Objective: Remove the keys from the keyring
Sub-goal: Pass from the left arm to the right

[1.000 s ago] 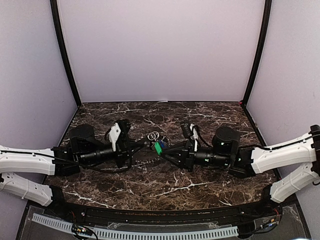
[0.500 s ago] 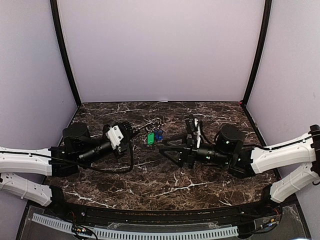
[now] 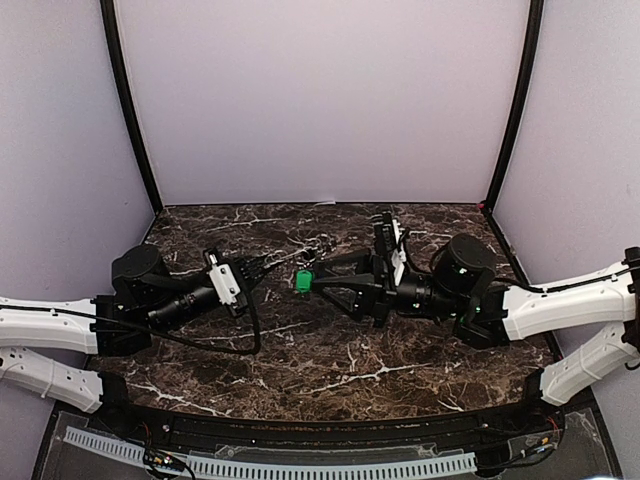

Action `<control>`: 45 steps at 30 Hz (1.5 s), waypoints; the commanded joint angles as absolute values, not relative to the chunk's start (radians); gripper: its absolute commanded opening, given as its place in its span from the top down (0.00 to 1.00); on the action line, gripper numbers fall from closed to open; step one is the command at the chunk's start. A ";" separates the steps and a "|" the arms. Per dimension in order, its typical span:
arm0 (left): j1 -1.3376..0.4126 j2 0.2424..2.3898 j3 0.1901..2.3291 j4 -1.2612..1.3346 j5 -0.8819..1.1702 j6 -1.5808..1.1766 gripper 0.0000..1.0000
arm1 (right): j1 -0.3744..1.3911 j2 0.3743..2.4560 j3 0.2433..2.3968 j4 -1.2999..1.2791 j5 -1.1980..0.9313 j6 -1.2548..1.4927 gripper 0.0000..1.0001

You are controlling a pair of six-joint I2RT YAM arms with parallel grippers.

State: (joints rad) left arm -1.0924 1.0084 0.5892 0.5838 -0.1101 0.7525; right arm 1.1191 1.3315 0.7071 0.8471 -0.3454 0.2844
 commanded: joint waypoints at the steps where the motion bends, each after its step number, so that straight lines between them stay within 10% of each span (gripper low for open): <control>1: -1.099 0.981 0.626 0.672 -0.094 0.776 1.00 | 1.136 1.353 0.750 0.897 -0.390 0.223 0.61; 45: -1.111 0.945 0.606 0.696 -0.092 0.756 1.00 | 1.144 1.464 0.731 0.983 -0.320 0.227 0.71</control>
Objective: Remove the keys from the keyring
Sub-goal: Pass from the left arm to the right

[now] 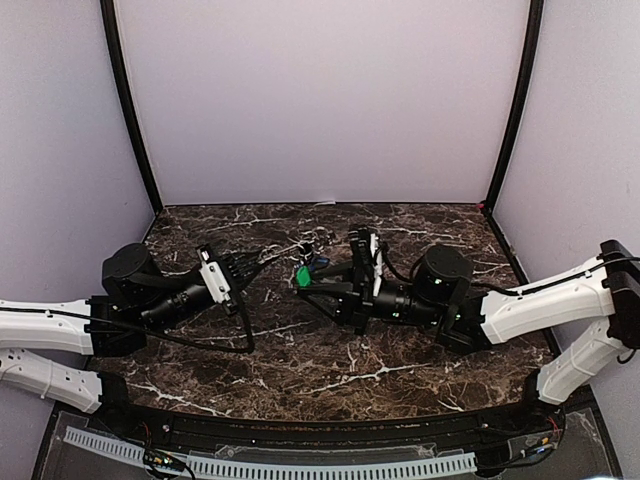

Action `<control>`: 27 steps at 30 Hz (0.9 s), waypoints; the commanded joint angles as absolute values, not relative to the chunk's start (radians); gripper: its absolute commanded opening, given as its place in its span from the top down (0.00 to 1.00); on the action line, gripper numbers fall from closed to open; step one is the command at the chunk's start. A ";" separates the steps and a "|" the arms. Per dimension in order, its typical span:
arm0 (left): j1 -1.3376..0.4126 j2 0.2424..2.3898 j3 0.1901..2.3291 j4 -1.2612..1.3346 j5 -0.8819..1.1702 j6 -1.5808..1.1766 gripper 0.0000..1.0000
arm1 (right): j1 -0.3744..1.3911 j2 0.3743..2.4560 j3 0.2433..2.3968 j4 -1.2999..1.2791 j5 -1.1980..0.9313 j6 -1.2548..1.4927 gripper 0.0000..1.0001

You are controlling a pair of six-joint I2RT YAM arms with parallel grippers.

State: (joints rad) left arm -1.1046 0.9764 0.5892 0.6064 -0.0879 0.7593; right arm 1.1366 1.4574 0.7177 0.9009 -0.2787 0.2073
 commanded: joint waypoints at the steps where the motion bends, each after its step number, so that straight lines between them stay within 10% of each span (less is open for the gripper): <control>1: -1.111 0.945 0.604 0.696 -0.092 0.757 1.00 | 1.144 1.463 0.732 0.987 -0.327 0.232 0.73; 7: -1.111 0.947 0.597 0.706 -0.100 0.759 1.00 | 1.144 1.459 0.735 1.005 -0.365 0.253 0.85; 27: -1.111 0.942 0.597 0.707 -0.092 0.750 1.00 | 1.147 1.478 0.762 1.000 -0.255 0.260 0.80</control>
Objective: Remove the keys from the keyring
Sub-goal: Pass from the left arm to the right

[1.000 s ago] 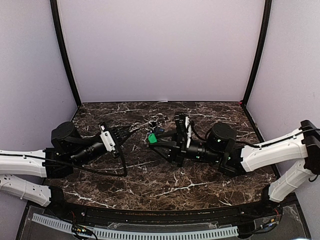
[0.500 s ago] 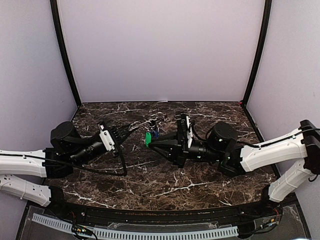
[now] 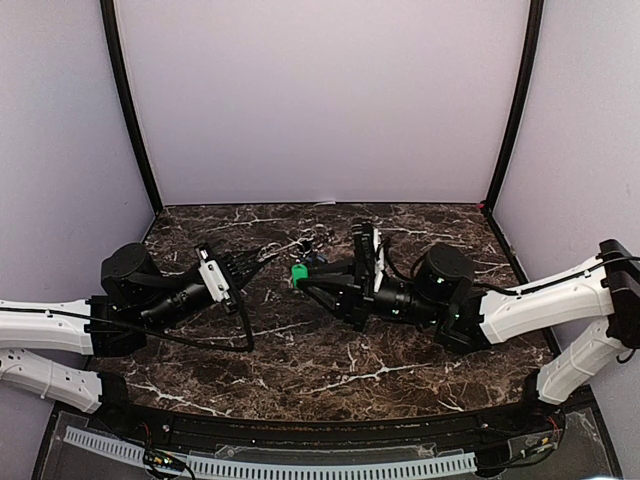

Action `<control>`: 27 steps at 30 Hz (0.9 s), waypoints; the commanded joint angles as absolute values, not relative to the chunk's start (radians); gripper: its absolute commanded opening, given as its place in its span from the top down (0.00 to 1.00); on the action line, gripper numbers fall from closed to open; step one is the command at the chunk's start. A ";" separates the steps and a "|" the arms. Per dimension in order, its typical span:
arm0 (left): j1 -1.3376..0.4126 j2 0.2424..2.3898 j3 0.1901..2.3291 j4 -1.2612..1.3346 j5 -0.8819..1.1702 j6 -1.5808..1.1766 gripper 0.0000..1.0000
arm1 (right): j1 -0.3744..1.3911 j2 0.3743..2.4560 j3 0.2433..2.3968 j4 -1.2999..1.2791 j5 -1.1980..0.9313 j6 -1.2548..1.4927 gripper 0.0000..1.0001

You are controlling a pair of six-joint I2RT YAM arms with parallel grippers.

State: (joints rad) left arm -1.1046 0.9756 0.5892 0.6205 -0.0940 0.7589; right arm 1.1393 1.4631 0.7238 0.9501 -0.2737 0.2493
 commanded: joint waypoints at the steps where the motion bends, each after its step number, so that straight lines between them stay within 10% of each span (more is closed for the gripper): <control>1: -1.111 0.942 0.597 0.707 -0.093 0.751 1.00 | 1.147 1.481 0.766 1.000 -0.259 0.259 0.80; 17: -1.111 0.950 0.592 0.710 -0.105 0.751 1.00 | 1.148 1.523 0.820 1.008 -0.309 0.267 0.80; 27: -1.110 0.962 0.568 0.751 -0.275 0.696 1.00 | 1.148 1.480 0.779 0.982 -0.273 0.284 1.00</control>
State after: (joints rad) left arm -1.1046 0.9760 0.5797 0.6434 -0.1577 0.7475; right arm 1.1412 1.5185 0.7925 0.9676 -0.2913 0.2722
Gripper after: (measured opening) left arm 0.058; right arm 0.024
